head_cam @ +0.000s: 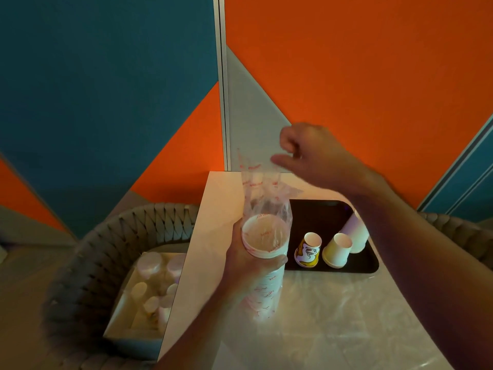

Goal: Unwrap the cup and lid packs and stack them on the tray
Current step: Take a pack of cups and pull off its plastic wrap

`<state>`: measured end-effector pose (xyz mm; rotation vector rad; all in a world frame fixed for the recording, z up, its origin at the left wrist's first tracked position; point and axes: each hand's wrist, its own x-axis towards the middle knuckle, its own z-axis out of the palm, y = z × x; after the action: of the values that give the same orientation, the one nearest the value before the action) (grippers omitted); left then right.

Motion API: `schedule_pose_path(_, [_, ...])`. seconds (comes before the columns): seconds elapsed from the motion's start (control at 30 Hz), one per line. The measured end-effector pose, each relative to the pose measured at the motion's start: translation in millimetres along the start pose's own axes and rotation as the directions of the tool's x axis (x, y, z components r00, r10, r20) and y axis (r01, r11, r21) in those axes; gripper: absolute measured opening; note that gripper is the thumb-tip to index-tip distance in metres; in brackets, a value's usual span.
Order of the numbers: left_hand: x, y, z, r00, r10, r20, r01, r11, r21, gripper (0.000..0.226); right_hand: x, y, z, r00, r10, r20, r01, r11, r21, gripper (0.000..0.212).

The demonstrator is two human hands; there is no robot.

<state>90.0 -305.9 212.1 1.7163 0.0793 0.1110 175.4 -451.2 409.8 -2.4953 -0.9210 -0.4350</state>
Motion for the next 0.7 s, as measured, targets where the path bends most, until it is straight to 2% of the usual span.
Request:
schedule_pose_path(0.03, [0, 0, 0, 1.0, 0.008, 0.007, -0.008, 1.0, 0.006, 0.1, 0, 3, -4, 0.997, 0.035, -0.069, -0.031, 0.998, 0.05, 0.041])
schedule_pose_path(0.07, [0, 0, 0, 1.0, 0.014, 0.014, -0.014, 1.0, 0.009, 0.1, -3, 5, -6, 0.994, 0.083, -0.076, -0.073, 0.99, 0.124, 0.034])
schedule_pose_path(0.1, [0, 1, -1, 1.0, 0.019, 0.018, -0.019, 1.0, 0.004, 0.1, -8, 6, -8, 0.991, 0.137, -0.005, -0.133, 0.969, 0.21, 0.028])
schedule_pose_path(0.13, [1, 1, -1, 1.0, 0.021, 0.02, -0.021, 1.0, -0.006, 0.099, -16, 4, -6, 0.974, 0.185, 0.131, -0.215, 0.935, 0.283, 0.029])
schedule_pose_path(0.2, [0, 3, -2, 0.999, 0.028, 0.019, -0.027, 0.999, -0.03, 0.098, -32, 2, 5, 0.894, 0.202, 0.401, -0.335, 0.895, 0.296, 0.049])
schedule_pose_path(0.23, [0, 4, -2, 0.999, 0.042, 0.021, -0.041, 0.998, -0.041, 0.099, -39, 3, 14, 0.877, 0.18, 0.446, -0.326, 0.903, 0.279, 0.057])
schedule_pose_path(0.27, [-1, 5, -2, 0.998, 0.061, 0.026, -0.059, 0.997, -0.049, 0.099, -44, 5, 22, 0.889, 0.153, 0.431, -0.294, 0.913, 0.284, 0.057])
schedule_pose_path(0.33, [-3, 7, -3, 0.994, 0.103, 0.024, -0.101, 0.993, -0.068, 0.101, -52, 11, 35, 0.938, 0.128, 0.323, -0.237, 0.916, 0.325, 0.038])
schedule_pose_path(0.4, [-3, 9, -4, 0.991, 0.133, 0.011, -0.131, 0.988, -0.083, 0.105, -58, 17, 39, 0.951, 0.194, 0.24, -0.277, 0.88, 0.386, 0.02])
schedule_pose_path(0.57, [-1, 22, -13, 0.993, 0.1, 0.067, -0.094, 0.992, -0.086, 0.118, -66, 20, 38, 0.937, 0.273, 0.22, -0.349, 0.781, 0.518, 0.034])
schedule_pose_path(0.63, [2, 24, -20, 0.994, 0.095, 0.057, -0.088, 0.99, -0.11, 0.106, -67, 21, 38, 0.938, 0.27, 0.218, -0.346, 0.768, 0.539, 0.037])
schedule_pose_path(0.7, [7, 25, -27, 0.996, 0.089, 0.027, -0.086, 0.992, -0.095, 0.08, -69, 22, 41, 0.952, 0.222, 0.209, -0.303, 0.758, 0.577, 0.038])
